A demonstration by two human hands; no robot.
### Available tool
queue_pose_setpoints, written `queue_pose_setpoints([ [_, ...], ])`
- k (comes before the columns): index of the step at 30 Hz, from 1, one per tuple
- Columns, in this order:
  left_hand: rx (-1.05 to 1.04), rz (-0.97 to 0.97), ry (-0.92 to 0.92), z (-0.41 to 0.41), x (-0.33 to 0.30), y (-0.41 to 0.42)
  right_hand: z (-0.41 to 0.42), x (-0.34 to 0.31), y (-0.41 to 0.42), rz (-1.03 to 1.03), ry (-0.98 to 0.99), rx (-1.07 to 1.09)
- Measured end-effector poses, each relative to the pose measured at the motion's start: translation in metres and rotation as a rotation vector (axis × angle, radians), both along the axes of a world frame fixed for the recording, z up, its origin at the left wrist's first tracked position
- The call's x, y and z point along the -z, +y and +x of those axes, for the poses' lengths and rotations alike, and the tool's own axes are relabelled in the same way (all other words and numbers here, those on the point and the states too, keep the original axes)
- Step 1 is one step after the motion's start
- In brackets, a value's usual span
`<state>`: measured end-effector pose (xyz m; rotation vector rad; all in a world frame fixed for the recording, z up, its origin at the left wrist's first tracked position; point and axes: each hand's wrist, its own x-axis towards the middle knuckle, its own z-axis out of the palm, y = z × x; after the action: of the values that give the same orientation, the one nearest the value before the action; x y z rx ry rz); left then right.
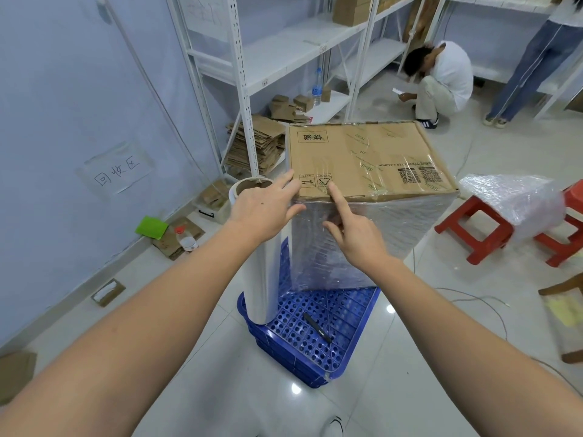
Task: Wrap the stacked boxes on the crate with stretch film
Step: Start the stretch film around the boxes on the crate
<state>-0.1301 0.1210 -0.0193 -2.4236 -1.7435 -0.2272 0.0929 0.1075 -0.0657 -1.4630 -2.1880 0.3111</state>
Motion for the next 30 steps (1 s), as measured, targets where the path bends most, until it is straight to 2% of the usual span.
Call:
queue_pose_setpoints([
  [4,0.002,0.023,0.01,-0.002,0.002,0.0,0.001,0.018,-0.013,-0.055,0.255,0.028],
  [10,0.006,0.059,0.002,-0.002,0.004,0.001,-0.01,0.039,-0.023,0.003,0.462,0.092],
  [15,0.005,0.053,0.018,-0.001,0.003,0.0,-0.017,0.046,-0.022,-0.081,0.586,0.179],
  [19,-0.009,0.046,0.01,-0.001,0.002,-0.001,-0.021,0.054,-0.016,-0.233,0.539,0.173],
  [24,-0.016,0.037,0.009,-0.001,0.002,-0.002,-0.029,0.084,-0.005,-0.413,0.37,0.139],
  [30,-0.018,0.037,0.012,-0.001,0.001,-0.005,-0.031,0.104,0.002,-0.444,0.26,0.196],
])
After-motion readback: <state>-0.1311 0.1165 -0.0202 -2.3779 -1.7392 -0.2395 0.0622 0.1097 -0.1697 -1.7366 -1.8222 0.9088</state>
